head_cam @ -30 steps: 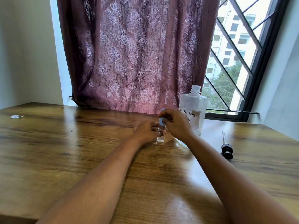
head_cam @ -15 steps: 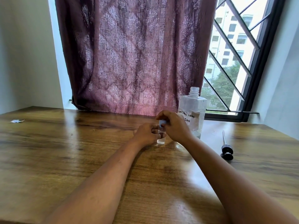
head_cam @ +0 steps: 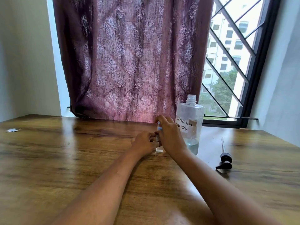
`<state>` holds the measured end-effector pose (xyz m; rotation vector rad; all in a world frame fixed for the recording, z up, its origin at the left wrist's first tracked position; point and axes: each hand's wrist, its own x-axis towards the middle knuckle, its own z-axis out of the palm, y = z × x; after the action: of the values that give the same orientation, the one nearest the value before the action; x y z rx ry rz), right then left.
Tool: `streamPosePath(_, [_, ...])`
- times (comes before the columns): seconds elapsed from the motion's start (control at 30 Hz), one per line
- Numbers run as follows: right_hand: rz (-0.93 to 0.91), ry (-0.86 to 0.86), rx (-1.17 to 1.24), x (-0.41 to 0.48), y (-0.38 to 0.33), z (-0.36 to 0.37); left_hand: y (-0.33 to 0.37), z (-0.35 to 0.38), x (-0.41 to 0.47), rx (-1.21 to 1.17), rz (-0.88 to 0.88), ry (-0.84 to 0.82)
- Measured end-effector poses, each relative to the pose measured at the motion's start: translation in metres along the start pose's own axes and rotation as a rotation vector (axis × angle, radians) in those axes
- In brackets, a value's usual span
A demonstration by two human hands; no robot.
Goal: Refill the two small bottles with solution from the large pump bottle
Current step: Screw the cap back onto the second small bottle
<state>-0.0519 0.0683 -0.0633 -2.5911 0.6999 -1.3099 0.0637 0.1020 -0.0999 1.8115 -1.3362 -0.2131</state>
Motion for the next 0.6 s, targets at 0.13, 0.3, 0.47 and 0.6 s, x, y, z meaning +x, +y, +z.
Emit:
streamPosePath(0.13, [-0.019, 0.078, 0.018, 0.002, -0.003, -0.002, -0.005, 0.001, 0.005, 0.085, -0.069, 0.174])
streamPosePath(0.3, [0.051, 0.059, 0.035, 0.000, 0.002, -0.005, -0.025, -0.005, 0.009, -0.031, -0.132, 0.332])
streamPosePath(0.47, [0.178, -0.244, -0.146, -0.009, 0.016, 0.000, -0.020, -0.015, 0.027, -0.050, -0.199, 0.266])
streamPosePath(0.6, [0.214, -0.352, -0.190, -0.011, 0.017, 0.006, -0.024, -0.011, 0.042, -0.082, -0.239, 0.265])
